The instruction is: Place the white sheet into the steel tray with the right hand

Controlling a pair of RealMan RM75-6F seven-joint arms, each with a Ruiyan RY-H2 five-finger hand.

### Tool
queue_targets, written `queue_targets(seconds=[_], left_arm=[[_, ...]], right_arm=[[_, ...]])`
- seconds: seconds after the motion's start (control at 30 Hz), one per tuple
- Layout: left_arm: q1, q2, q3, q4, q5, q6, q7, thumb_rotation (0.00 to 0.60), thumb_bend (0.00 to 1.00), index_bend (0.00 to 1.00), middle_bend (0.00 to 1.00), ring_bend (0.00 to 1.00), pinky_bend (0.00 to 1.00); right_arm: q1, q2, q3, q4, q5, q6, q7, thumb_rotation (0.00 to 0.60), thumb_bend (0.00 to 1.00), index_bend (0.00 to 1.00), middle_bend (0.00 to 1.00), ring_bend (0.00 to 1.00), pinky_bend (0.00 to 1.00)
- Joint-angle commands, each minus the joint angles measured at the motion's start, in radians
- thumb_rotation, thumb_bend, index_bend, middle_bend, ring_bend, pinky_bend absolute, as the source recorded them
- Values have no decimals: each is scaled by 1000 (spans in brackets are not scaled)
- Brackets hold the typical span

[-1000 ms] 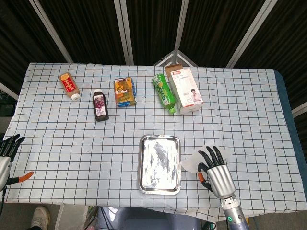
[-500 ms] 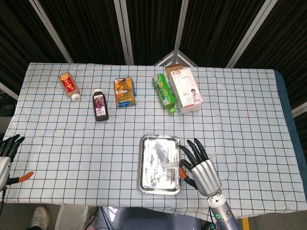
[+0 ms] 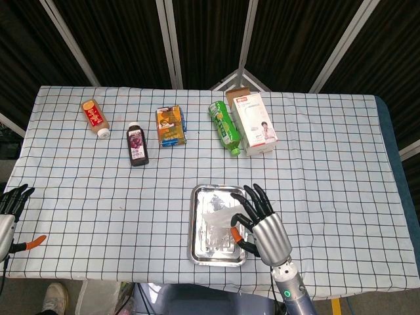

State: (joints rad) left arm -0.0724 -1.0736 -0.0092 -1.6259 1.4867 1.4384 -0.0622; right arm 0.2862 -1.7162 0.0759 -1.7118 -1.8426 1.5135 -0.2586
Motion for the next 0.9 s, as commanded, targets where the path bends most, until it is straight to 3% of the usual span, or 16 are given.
queue_targets(seconds=[0.03, 0.17, 0.33, 0.5, 0.67, 0.9], left_arm=[[1, 0, 0, 0, 1, 2, 1, 600, 0, 0, 0, 0, 0], [1, -1, 1, -1, 0, 1, 3, 600, 0, 0, 0, 0, 0], [0, -4, 1, -3, 2, 1, 10, 600, 0, 0, 0, 0, 0], [-1, -5, -1, -2, -3, -1, 16, 600, 0, 0, 0, 0, 0], [-1, -4, -4, -1, -8, -1, 12, 600, 0, 0, 0, 0, 0], [-1, 5, -14, 3, -34, -9, -11, 600, 0, 0, 0, 0, 0]], right_arm=[[-17, -18, -36, -12, -21, 34, 41, 600, 517, 688, 228, 76, 0], [-44, -29, -96, 14, -29, 54, 80, 600, 517, 688, 228, 76, 0], [-73, -64, -168, 121, -26, 53, 140, 600, 517, 688, 228, 76, 0], [-72, -109, -183, 195, -10, 21, 184, 600, 517, 688, 228, 76, 0], [-64, -133, -166, 206, 13, -3, 205, 600, 517, 688, 228, 76, 0], [-44, -94, -199, 208, -11, -22, 279, 600, 555, 688, 228, 76, 0]])
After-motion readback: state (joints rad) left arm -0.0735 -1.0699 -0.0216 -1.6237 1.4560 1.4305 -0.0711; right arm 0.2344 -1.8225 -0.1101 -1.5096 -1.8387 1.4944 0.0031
